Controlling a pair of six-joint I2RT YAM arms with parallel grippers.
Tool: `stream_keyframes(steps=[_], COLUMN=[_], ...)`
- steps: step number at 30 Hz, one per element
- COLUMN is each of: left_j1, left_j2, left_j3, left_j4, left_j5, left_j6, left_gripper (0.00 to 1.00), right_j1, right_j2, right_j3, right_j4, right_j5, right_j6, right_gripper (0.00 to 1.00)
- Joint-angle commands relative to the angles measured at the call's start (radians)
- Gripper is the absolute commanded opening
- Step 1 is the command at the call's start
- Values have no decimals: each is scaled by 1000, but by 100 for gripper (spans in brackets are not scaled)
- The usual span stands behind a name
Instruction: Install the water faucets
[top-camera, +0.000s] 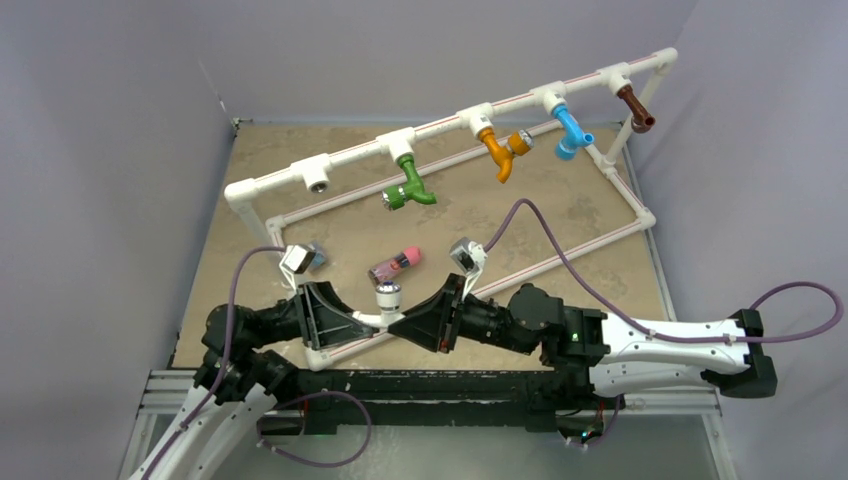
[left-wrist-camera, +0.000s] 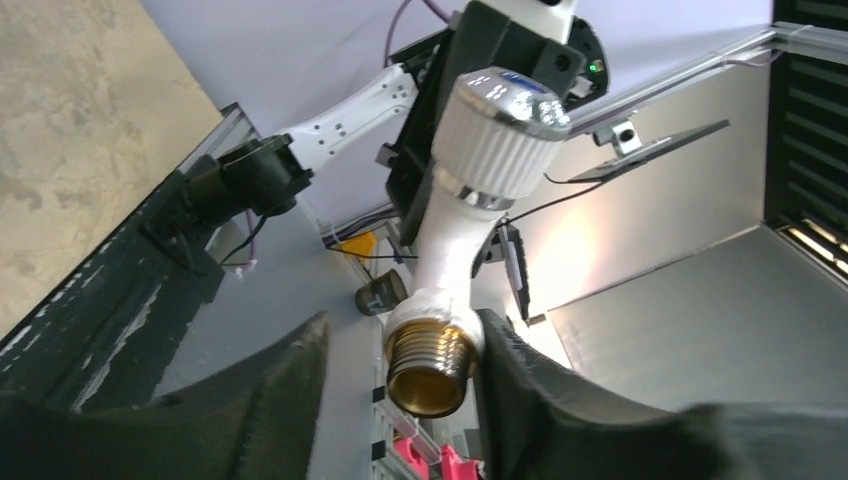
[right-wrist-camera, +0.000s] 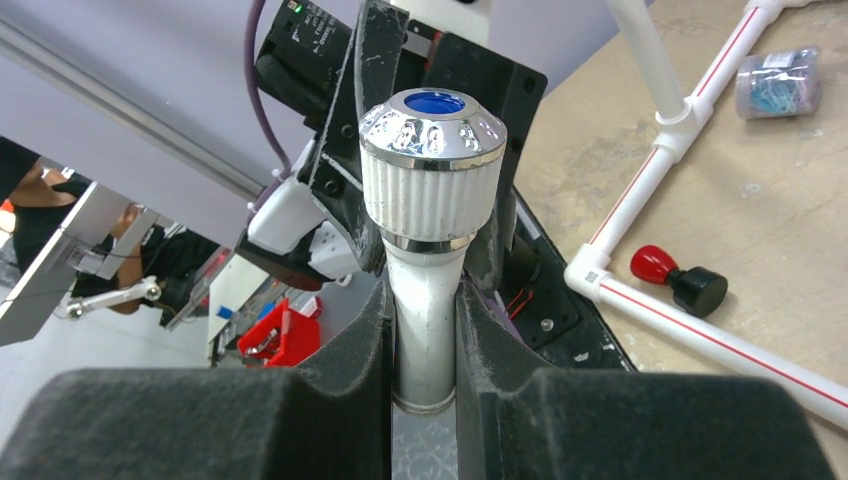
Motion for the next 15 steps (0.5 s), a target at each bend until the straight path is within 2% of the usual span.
stream_keyframes(steps=[1,6,15], left_j1=[1,0,0], left_j2=[1,23,136], left_j3=[57,151,430], left_j4=[-152,-336,-697], left_j5=[-25,-77,-257], left_j6=[78,198,493], left_gripper=[59,74,80], right_j1=[3,3,3], right_j2=[-22,-24,-23], right_j3=[38,48,92], right_j4=[42,-2,-162], right_j5=[54,87,216], right_j6=[-36,-46,-88], right_gripper=[0,0,0])
